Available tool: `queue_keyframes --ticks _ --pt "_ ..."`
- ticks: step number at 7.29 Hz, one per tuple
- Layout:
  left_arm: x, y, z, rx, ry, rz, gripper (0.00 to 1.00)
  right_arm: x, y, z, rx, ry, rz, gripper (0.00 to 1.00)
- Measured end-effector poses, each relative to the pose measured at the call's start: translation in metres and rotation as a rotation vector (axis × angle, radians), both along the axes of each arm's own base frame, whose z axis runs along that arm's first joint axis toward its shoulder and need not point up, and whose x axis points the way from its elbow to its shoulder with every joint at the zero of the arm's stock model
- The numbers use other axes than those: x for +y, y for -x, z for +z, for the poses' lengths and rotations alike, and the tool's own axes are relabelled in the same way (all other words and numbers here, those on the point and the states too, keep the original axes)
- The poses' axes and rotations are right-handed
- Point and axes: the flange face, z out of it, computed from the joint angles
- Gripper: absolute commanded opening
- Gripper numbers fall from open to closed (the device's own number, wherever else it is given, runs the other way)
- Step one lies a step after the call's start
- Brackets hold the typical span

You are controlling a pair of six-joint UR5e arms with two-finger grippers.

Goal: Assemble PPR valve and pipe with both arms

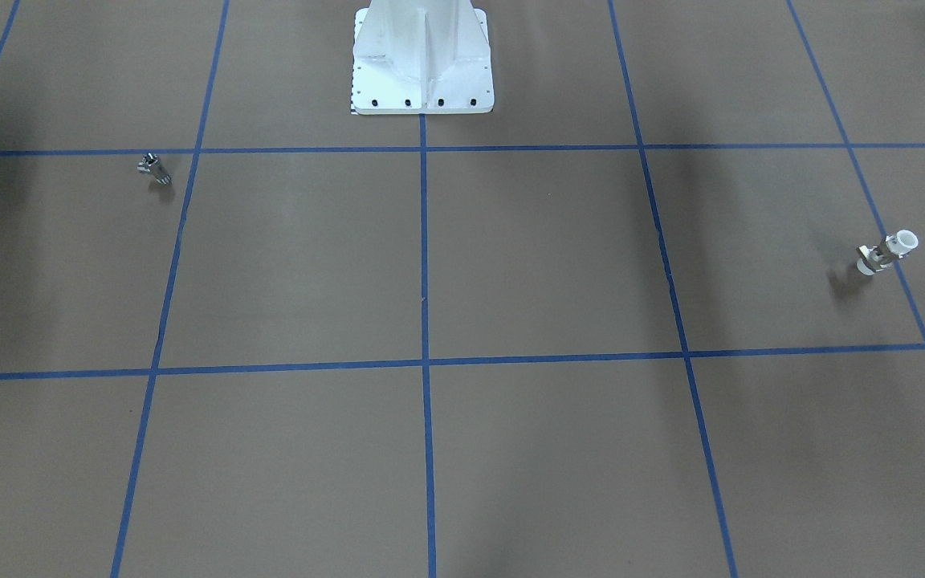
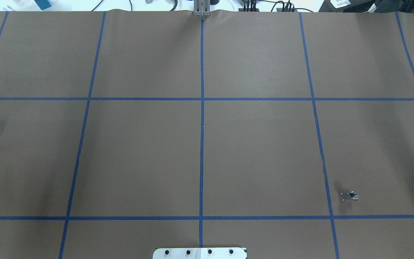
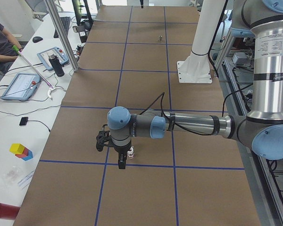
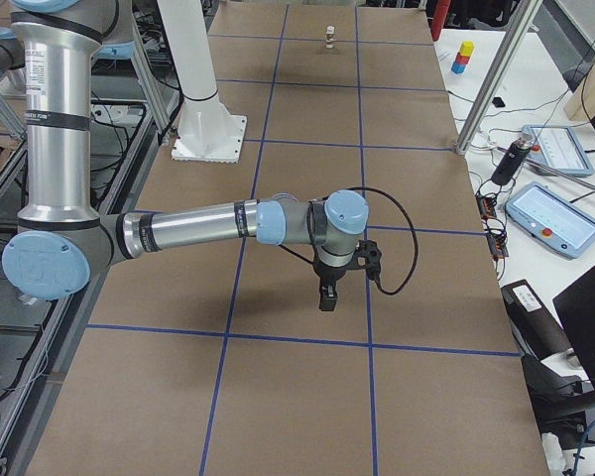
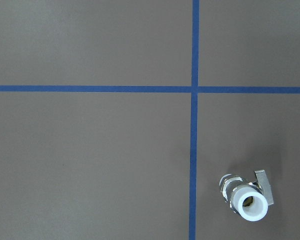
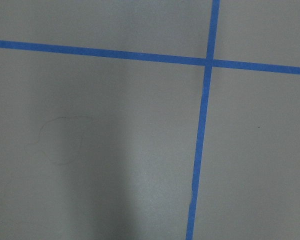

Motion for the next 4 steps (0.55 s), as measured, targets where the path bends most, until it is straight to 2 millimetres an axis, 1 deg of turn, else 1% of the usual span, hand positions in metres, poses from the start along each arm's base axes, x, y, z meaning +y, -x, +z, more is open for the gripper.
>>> queue_keyframes --ticks 3,4 --pt "-0.0053 0.0000 -0.0073 0.000 -0.019 0.002 1.00 0.0010 -0.0014 0.0009 0.000 0.002 0.003 1.00" --pt "-0.0054 0.0000 -0.0058 0.000 -0.019 0.004 1.00 0.0012 -0.0016 0.0011 -0.001 0.003 0.003 1.00"
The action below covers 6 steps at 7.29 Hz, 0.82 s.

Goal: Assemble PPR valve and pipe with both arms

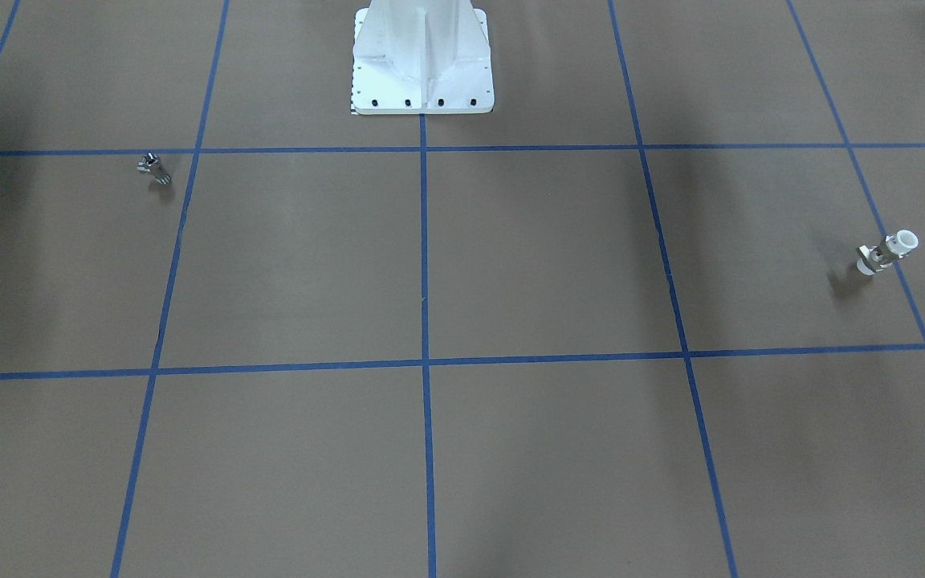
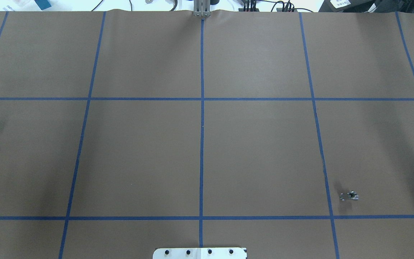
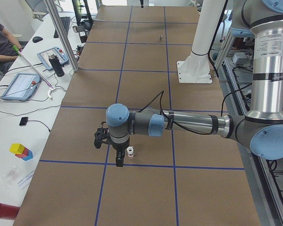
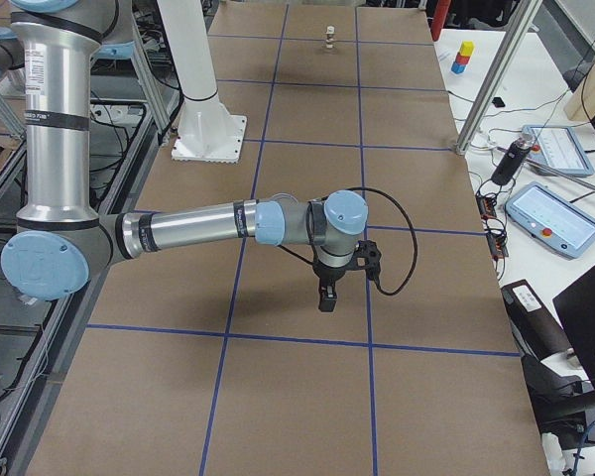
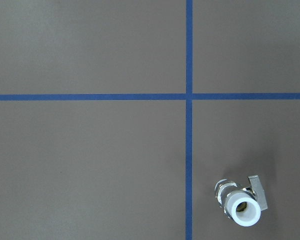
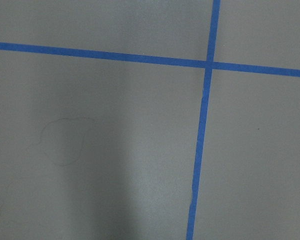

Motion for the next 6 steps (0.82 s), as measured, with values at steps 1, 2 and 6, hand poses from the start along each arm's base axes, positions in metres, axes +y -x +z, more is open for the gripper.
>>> queue_keyframes --ticks 1,2,6 --pt "0.001 0.000 0.003 0.000 0.001 0.000 1.00 0.000 0.000 0.001 0.000 0.002 0.000 1.00" --pt "0.003 0.000 0.004 0.000 -0.004 -0.001 1.00 -0.001 0.000 0.002 0.000 0.004 -0.001 1.00" --pt "0.003 -0.017 0.006 0.074 -0.001 0.028 1.00 -0.006 0.002 -0.005 -0.006 -0.005 0.003 1.00"
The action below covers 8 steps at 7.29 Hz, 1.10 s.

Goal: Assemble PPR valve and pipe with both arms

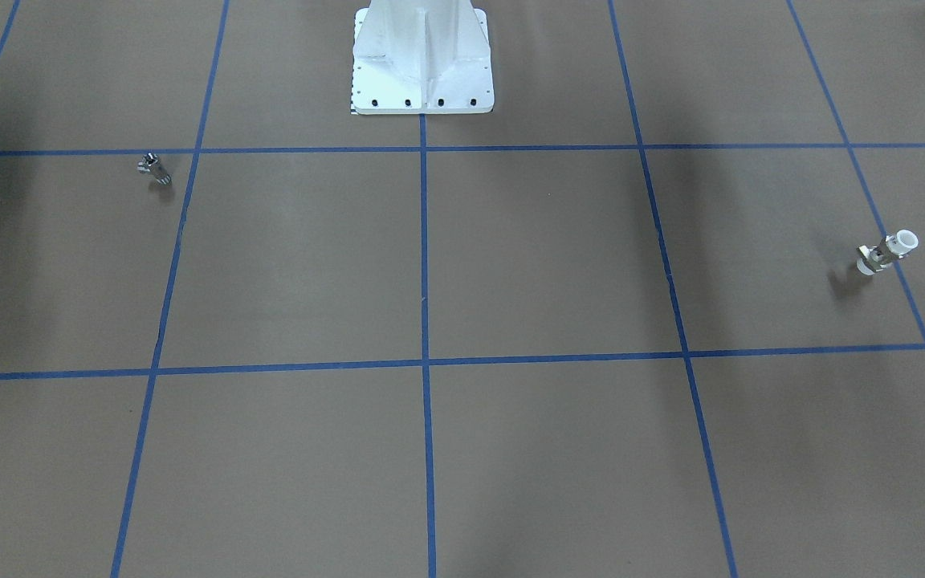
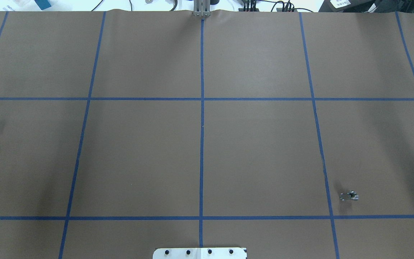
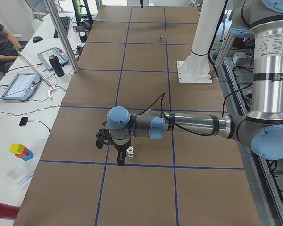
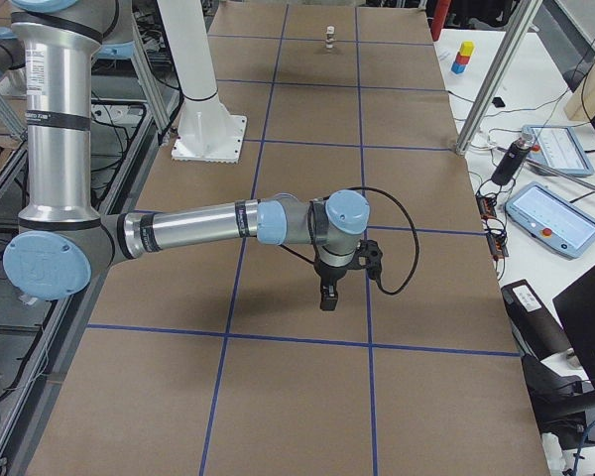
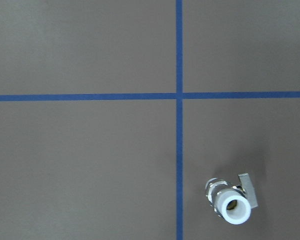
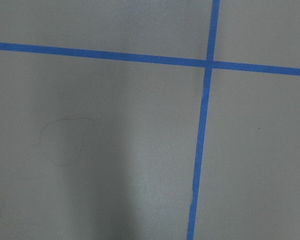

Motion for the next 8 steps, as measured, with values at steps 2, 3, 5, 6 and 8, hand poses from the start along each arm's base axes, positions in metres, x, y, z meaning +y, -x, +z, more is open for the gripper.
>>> queue_keyframes --ticks 2,3,5,6,8 --pt "-0.006 -0.033 0.004 0.020 -0.008 0.027 1.00 -0.002 0.000 0.002 -0.003 -0.004 0.008 1.00" --pt "-0.007 -0.051 0.008 0.025 -0.019 0.036 1.00 -0.002 0.000 0.005 -0.004 -0.007 0.009 1.00" --pt "-0.007 -0.085 0.020 0.033 -0.033 0.067 1.00 -0.004 0.001 0.008 -0.005 -0.010 0.010 1.00" --pt "-0.006 -0.100 0.022 0.033 -0.033 0.079 1.00 -0.005 0.001 0.009 -0.005 -0.011 0.009 1.00" --pt "-0.005 -0.119 0.031 -0.011 -0.031 0.096 0.99 -0.005 0.002 0.009 -0.004 -0.012 0.007 1.00"
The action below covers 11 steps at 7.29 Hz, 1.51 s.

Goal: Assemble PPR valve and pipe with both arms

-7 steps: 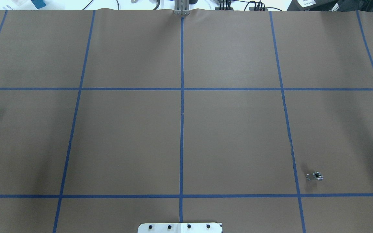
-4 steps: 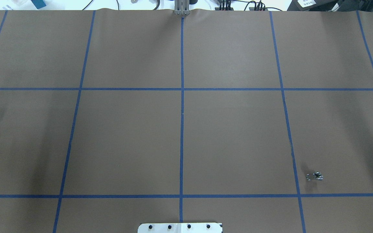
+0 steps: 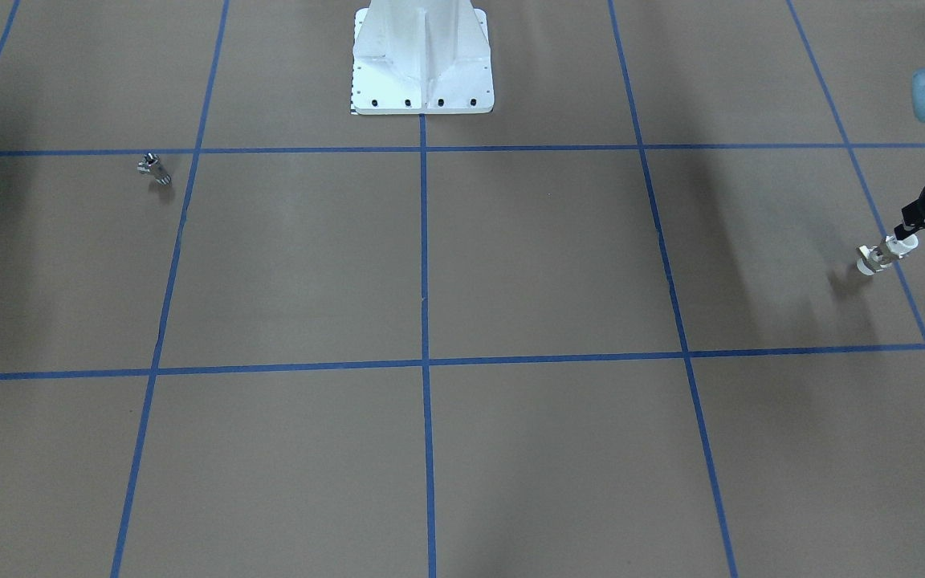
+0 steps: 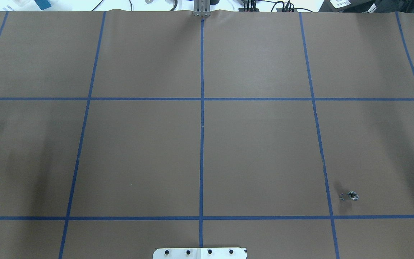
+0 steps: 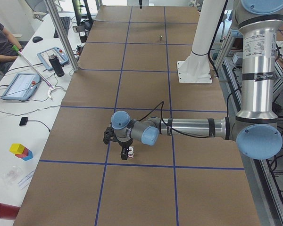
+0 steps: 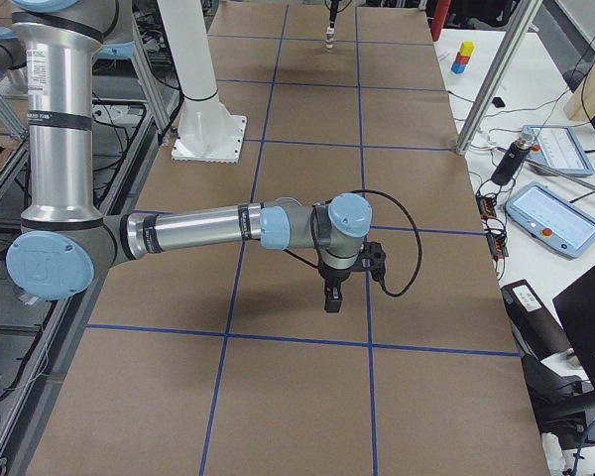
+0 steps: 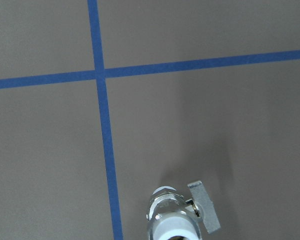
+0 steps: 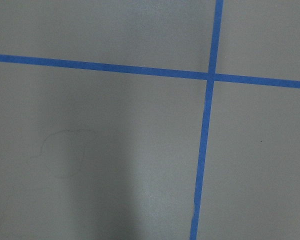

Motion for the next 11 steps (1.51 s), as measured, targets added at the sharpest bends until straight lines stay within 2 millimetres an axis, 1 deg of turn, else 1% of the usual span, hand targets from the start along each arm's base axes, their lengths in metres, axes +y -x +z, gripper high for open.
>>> queue_keyframes --ticks 1,2,3,4,5,7,8,9,10,11 --pt "0.000 -0.005 0.003 -0.015 0.002 0.004 0.98 0.000 0.000 0.000 0.001 0.001 0.000 1.00" --pt "0.001 -0.010 0.007 -0.023 0.007 0.011 0.94 0.000 0.000 0.001 0.001 0.003 0.000 1.00" --pt "0.002 -0.015 0.008 -0.025 0.010 0.020 0.85 0.000 0.000 0.002 0.002 0.005 0.000 1.00" --pt "0.003 -0.017 0.009 -0.025 0.011 0.025 0.74 0.000 0.001 0.003 0.003 0.007 0.000 1.00" --pt "0.003 -0.018 0.009 -0.025 0.010 0.028 0.67 0.000 0.001 0.004 0.003 0.009 0.001 1.00" --pt "0.003 -0.019 0.008 -0.022 0.009 0.030 0.67 0.000 0.001 0.004 0.003 0.010 0.001 1.00" --pt "0.003 -0.019 0.007 -0.020 0.008 0.031 0.61 0.000 0.001 0.004 0.003 0.010 0.001 1.00" --pt "0.003 -0.019 0.007 -0.019 0.008 0.031 0.33 0.000 0.001 0.004 0.002 0.011 0.001 1.00" --pt "0.003 -0.020 0.006 -0.018 0.009 0.031 0.00 0.000 0.001 0.004 0.002 0.011 0.001 1.00" --pt "0.003 -0.020 0.006 -0.017 0.008 0.031 0.00 0.000 0.001 0.004 0.001 0.011 0.001 1.00"
